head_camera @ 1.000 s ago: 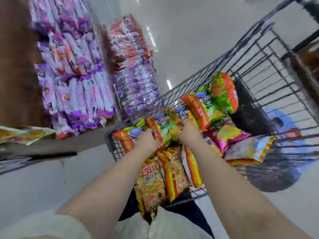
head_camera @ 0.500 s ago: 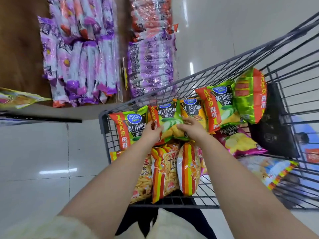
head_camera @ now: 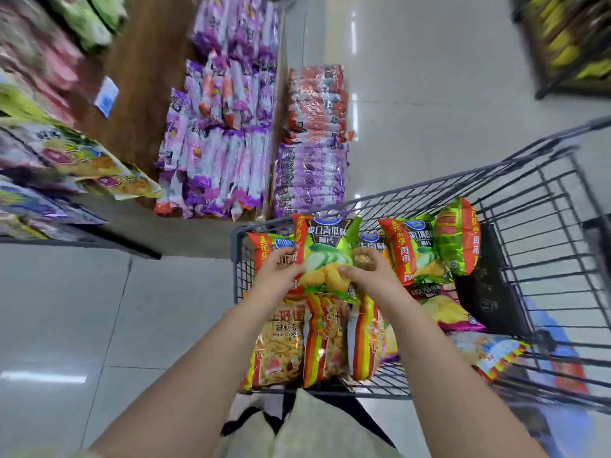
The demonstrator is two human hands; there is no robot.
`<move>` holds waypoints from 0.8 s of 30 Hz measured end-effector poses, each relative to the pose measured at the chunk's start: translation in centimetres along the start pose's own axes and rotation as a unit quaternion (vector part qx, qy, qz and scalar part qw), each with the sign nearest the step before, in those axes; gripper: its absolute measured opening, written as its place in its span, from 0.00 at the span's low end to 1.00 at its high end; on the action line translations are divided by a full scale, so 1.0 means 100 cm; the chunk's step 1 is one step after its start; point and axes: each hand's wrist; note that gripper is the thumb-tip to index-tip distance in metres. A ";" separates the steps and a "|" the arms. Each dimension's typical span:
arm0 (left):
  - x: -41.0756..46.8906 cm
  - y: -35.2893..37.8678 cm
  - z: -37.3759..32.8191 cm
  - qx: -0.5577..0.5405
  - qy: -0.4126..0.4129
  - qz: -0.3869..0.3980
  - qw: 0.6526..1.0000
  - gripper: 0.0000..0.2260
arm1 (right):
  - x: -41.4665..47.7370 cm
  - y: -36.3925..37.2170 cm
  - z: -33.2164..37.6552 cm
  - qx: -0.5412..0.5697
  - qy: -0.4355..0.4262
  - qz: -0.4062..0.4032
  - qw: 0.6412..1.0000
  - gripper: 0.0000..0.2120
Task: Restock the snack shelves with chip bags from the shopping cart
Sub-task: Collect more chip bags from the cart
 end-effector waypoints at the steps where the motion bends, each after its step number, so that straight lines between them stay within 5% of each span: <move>1: -0.007 -0.010 0.001 -0.018 0.011 -0.005 1.000 0.18 | -0.009 0.010 0.007 -0.001 -0.014 0.002 1.000 0.22; 11: -0.091 -0.192 0.056 -0.159 0.167 -0.125 0.965 0.20 | -0.092 0.184 0.051 0.000 -0.130 0.107 0.986 0.20; 19: -0.195 -0.398 0.162 -0.249 0.163 -0.227 0.927 0.24 | -0.184 0.407 0.044 -0.092 -0.191 0.273 0.938 0.25; 24: -0.264 -0.497 0.227 -0.310 0.176 -0.328 0.875 0.28 | -0.249 0.542 0.038 -0.125 -0.229 0.368 0.892 0.24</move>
Point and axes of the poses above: each hand's wrist, its own x-axis towards the middle knuckle, its own y-axis out of the palm, z = x × y, and after that the axes turned 1 degree about x, right-handed
